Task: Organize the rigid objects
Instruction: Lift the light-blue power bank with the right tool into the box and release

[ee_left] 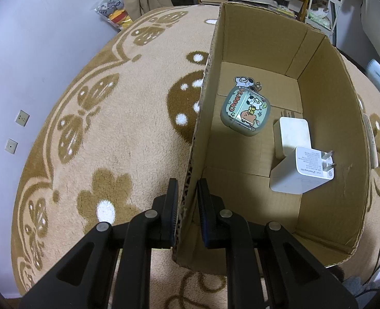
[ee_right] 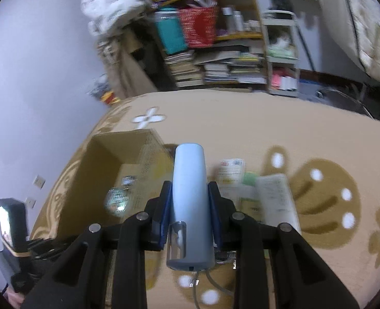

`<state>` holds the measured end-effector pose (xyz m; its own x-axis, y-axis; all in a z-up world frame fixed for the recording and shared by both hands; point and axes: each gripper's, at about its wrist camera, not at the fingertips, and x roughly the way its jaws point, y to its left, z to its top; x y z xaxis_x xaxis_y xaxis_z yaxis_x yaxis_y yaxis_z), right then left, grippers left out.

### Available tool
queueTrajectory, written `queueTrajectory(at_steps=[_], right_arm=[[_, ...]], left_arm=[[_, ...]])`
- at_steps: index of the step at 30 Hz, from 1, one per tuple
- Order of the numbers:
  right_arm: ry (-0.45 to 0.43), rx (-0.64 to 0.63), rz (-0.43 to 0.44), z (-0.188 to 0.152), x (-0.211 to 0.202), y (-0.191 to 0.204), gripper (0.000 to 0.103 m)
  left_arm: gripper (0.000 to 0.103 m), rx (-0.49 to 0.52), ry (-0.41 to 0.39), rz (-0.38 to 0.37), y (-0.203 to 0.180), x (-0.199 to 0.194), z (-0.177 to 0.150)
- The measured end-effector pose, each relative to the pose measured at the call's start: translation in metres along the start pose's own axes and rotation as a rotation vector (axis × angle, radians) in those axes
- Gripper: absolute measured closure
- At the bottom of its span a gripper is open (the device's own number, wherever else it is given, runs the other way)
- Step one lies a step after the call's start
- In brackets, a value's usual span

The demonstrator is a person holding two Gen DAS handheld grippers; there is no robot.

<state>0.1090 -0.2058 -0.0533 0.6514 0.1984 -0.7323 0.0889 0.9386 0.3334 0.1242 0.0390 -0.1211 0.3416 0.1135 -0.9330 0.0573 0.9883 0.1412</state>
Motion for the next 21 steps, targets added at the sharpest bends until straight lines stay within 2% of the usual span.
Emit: queueTrajectory(at_steps=[10, 21], right_arm=[[0.033, -0.068, 0.113, -0.009, 0.018, 0.067, 0.074], [0.077, -0.086, 0.124, -0.014, 0.038, 0.085, 0.074]], left_arm=[[0.09, -0.007, 0.0, -0.013, 0.001, 0.0, 0.0], [0.089, -0.019, 0.003, -0.027, 0.002, 0.0, 0.001]])
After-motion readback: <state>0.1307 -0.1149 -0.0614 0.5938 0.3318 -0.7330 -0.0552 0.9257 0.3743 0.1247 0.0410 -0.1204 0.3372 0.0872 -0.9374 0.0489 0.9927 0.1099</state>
